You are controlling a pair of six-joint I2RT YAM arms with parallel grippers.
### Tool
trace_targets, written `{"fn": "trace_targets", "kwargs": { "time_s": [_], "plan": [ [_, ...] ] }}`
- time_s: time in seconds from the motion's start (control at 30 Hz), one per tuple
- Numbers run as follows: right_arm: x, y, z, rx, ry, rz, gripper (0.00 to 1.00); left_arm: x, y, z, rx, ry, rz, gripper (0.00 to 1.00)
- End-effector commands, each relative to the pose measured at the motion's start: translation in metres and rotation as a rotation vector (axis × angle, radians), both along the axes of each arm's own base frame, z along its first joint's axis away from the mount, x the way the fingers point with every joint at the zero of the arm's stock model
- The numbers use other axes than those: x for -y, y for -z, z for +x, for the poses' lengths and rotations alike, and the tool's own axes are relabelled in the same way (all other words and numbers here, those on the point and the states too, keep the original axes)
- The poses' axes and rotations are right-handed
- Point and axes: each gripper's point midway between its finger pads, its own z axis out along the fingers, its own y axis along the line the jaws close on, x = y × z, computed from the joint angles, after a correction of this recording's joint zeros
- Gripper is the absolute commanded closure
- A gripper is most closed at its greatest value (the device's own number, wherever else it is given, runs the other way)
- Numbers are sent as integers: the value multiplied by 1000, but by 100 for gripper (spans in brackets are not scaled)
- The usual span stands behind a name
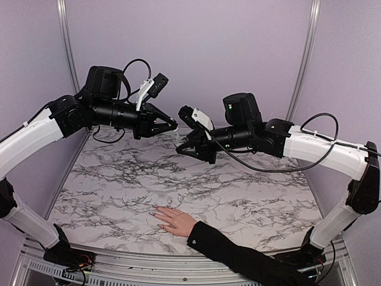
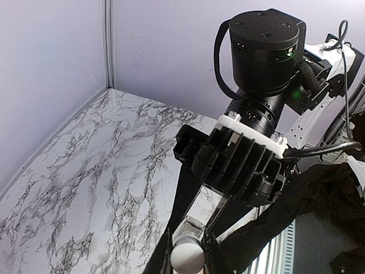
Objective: Paint the nails
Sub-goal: Unscrew the nail polish bottle.
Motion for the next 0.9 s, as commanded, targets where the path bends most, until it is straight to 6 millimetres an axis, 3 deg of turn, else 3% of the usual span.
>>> {"fn": "trace_targets", "kwargs": {
  "time_s": [0.0, 0.47, 0.87],
  "plan": [
    [-2, -25, -4, 41, -17, 56, 100, -8, -15, 0, 49, -18, -19, 100],
    [5, -23, -4, 41, 2, 56, 100, -13, -14, 0, 55, -20, -6, 100],
    [10, -27, 3, 33, 29, 80, 100, -12, -15, -12, 29, 37, -23, 100]
  ]
}}
